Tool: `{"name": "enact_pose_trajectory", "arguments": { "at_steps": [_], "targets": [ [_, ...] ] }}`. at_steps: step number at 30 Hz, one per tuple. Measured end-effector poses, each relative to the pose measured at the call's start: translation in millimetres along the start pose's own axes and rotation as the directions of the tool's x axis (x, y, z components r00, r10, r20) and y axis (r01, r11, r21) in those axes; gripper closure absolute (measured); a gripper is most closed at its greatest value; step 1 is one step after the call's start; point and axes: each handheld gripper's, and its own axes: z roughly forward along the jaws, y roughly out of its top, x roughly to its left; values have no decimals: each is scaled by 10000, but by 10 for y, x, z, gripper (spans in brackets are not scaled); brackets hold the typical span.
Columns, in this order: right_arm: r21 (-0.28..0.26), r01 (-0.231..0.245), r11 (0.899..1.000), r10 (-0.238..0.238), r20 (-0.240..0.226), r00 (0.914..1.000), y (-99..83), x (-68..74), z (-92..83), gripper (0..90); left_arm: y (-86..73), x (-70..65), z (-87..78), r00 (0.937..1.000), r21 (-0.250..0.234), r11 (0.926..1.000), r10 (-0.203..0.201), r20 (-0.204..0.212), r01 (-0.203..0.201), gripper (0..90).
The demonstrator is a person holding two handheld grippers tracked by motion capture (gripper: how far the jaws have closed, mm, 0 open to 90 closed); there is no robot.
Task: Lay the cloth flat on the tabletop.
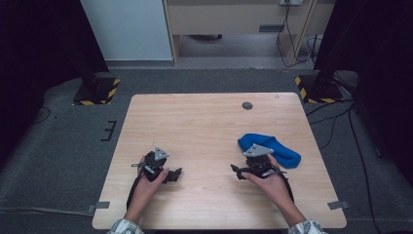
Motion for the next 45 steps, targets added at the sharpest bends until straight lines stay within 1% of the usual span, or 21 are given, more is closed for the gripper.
{"name": "enact_pose_trajectory", "arguments": {
  "at_steps": [1, 2, 5, 6, 7, 9, 10, 16, 17, 18, 20, 25, 28, 29, 31, 35, 36, 38, 40, 41, 45],
  "targets": [
    [-125, -270, 9996, 269, -39, 9996, -18, -54, -41, 216, 1, 2, 1, 10000, 1, 10000, 16, 13, -16, 0],
    [-222, -376, 9990, 382, 266, 9989, -23, -151, -115, 223, 1, 4, 1, 10000, 2, 10000, 25, 20, -25, 0],
    [-349, -317, 9989, 342, 722, 9968, 1, -267, -181, 229, 1, 2, 0, 10000, 2, 10000, 30, 10, -30, 0],
    [-501, -404, 9979, 458, 1123, 9926, 11, -397, -236, 215, 1, 2, 0, 10000, 0, 10000, 30, 9, -30, 0],
    [-501, -404, 9979, 458, 1123, 9926, 11, -397, -236, 215, 1, 2, 0, 10000, 0, 10000, 30, 9, -30, 0],
    [-529, -465, 9975, 538, 1458, 9879, -9, -527, -273, 168, 2, 4, 0, 10000, 18, 10000, 49, 16, -49, 0],
    [-513, -608, 9968, 684, 1620, 9844, -46, -657, -291, 129, 2, 4, 0, 10000, 18, 10000, 52, 16, -52, 0],
    [-450, -1293, 9906, 1355, 1889, 9726, -169, -920, -334, 69, 0, -2, -2, 10000, -6, 10000, 45, -21, -45, 0],
    [-424, -1655, 9853, 1704, 1699, 9706, -210, -995, -343, 91, 0, -3, -2, 10000, -9, 10000, 42, -23, -42, 0],
    [-424, -1655, 9853, 1704, 1699, 9706, -210, -995, -343, 91, 0, -2, -2, 10000, -8, 10000, 45, -21, -45, 0],
    [-364, -2090, 9772, 2119, 1268, 9690, -251, -1073, -308, 115, 0, -2, -2, 10000, -6, 10000, 45, -20, -45, 0],
    [-242, -2206, 9751, 2219, 1187, 9678, -274, -1102, -186, 123, 0, -3, -2, 10000, -8, 10000, 43, -22, -43, 0],
    [485, -1807, 9823, 1728, 1347, 9757, -290, -1043, -52, 118, 0, -3, -2, 10000, -6, 10000, 54, -15, -54, 0],
    [485, -1807, 9823, 1728, 1347, 9757, -290, -1043, -52, 118, 0, -3, -2, 10000, -6, 10000, 54, -15, -54, 0],
    [786, -1732, 9818, 1608, 1427, 9766, -305, -1012, -14, 166, 0, -3, -2, 10000, -6, 10000, 52, -14, -52, 0],
    [883, -1631, 9827, 1479, 1579, 9763, -346, -1018, 23, 266, 0, -3, -2, 10000, -7, 10000, 49, -12, -49, 0],
    [816, -1603, 9837, 1454, 1638, 9757, -357, -1037, -2, 365, 0, -3, -2, 10000, -8, 10000, 49, -13, -49, 0],
    [795, -1665, 9828, 1519, 1635, 9748, -364, -1045, -15, 393, 0, -3, -2, 10000, -9, 10000, 45, -18, -45, 0],
    [625, -1613, 9849, 1487, 1702, 9741, -386, -1048, -33, 523, -1, -4, -3, 10000, -7, 10000, 44, -26, -44, 0],
    [625, -1613, 9849, 1487, 1702, 9741, -386, -1048, -33, 523, -1, -4, -3, 10000, -7, 10000, 44, -26, -44, 0],
    [384, -1760, 9836, 1676, 1633, 9722, -401, -1047, -42, 690, 0, -3, -3, 10000, -8, 10000, 37, -19, -37, 0]
  ]
}}
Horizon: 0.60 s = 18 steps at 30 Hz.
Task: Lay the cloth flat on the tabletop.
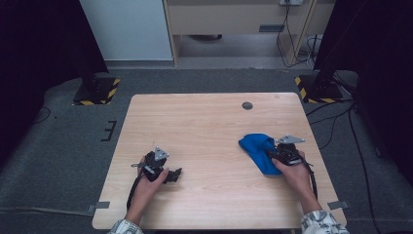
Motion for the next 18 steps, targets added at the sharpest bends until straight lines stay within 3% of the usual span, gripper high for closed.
{"name": "enact_pose_trajectory", "arguments": {
  "at_steps": [7, 10, 18],
  "targets": [
    [-535, -656, 9964, 629, -505, 9967, 12, -1, -78, 751, 3, 5, 2, 10000, 21, 10000, 30, 19, -30, 0],
    [-661, -635, 9958, 597, -590, 9965, 29, 22, -109, 752, 2, 3, 3, 10000, 8, 10000, 10, 19, -10, 0],
    [-1346, -1087, 9849, 881, -1507, 9846, 161, 219, -249, 753, 3, 5, 2, 10000, 24, 10000, 32, 20, -32, 0]
  ]
}}
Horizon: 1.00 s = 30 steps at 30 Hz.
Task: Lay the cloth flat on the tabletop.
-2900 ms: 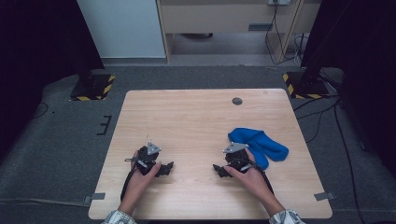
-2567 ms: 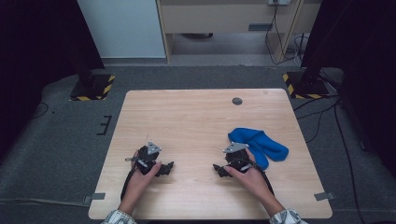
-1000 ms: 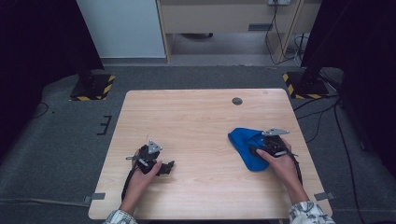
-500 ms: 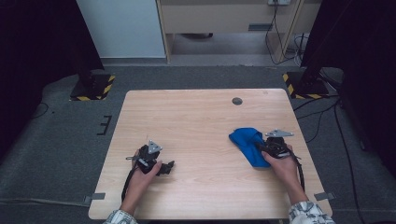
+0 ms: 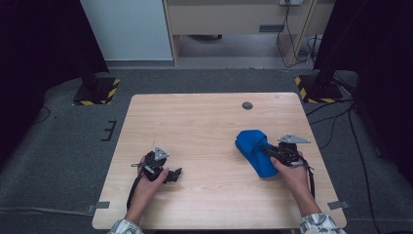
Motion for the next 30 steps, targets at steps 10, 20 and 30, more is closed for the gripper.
{"name": "enact_pose_trajectory", "arguments": {
  "at_steps": [10, 20, 30],
  "targets": [
    [-216, 355, 9991, -381, -1322, 9905, 170, 557, 128, 748, 3, 3, 3, 10000, 5, 10000, 0, 12, 0, 0],
    [784, 615, 9950, -432, -2164, 9753, 153, 1092, 519, 712, 26, 13, 25, 10000, 27, 10000, -36, 11, 36, 0],
    [1869, 2431, 9518, -2304, -872, 9692, 17, 1312, 790, 583, 27, 15, 26, 10000, 24, 10000, -14, 32, 14, 0]
  ]
}}
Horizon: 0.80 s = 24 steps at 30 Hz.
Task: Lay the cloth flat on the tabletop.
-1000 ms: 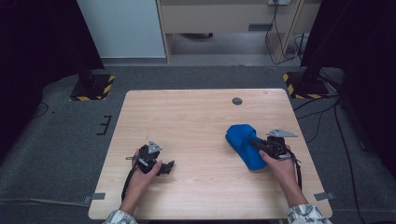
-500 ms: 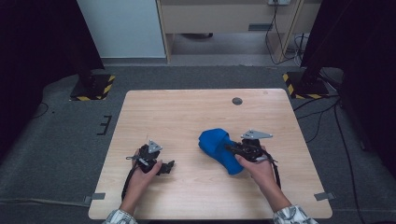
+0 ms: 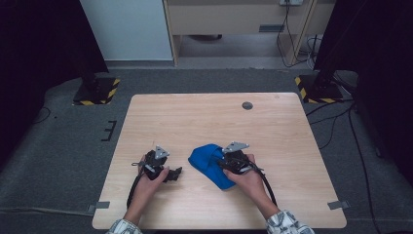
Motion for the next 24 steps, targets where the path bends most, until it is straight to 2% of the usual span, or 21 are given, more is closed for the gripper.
{"name": "enact_pose_trajectory", "arguments": {
  "at_steps": [1, 2, 3, 4, 5, 6, 8, 11, 14, 20, 24],
  "targets": [
    [0, 0, 10000, 0, 0, 10000, 0, 0, 0, 583, 0, 0, 0, 10000, 1, 10000, 0, 1, 0, 0],
    [82, -2, 10000, 1, 119, 9999, -18, -11, 17, 538, 0, 0, 0, 10000, 0, 10000, -2, 2, 2, 0],
    [114, -116, 9999, 114, 154, 9998, -39, -31, 24, 446, 1, 1, 1, 10000, 2, 10000, 5, 5, -5, 0],
    [114, -116, 9999, 114, 154, 9998, -39, -31, 24, 446, 1, 1, 1, 10000, 2, 10000, 5, 5, -5, 0],
    [134, -113, 9998, 111, 145, 9998, -43, -36, 9, 401, 1, 1, 0, 10000, 4, 10000, 8, 4, -8, 0],
    [58, -23, 10000, 22, 179, 9998, -48, -35, -40, 317, 1, 1, 0, 10000, 2, 10000, 5, 5, -5, 0],
    [-20, 29, 10000, -29, 155, 9999, -47, -31, -77, 295, 1, 0, 0, 10000, 2, 10000, 5, 3, -5, 0],
    [-428, 231, 9988, -223, 178, 9996, -33, -24, -210, 253, 1, 0, 0, 10000, 4, 10000, 11, -1, -11, 0],
    [-739, 453, 9962, -443, 154, 9989, 3, -18, -351, 249, -1, -2, 0, 10000, -18, 10000, 18, -19, -18, 0],
    [-747, 637, 9952, -646, -99, 9979, 52, 30, -393, 280, -1, -2, 0, 10000, -19, 10000, 19, -22, -19, 0],
    [-681, 825, 9943, -849, -334, 9958, 114, 112, -317, 248, -1, -4, -2, 10000, -12, 10000, 22, -31, -22, 0]
  ]
}}
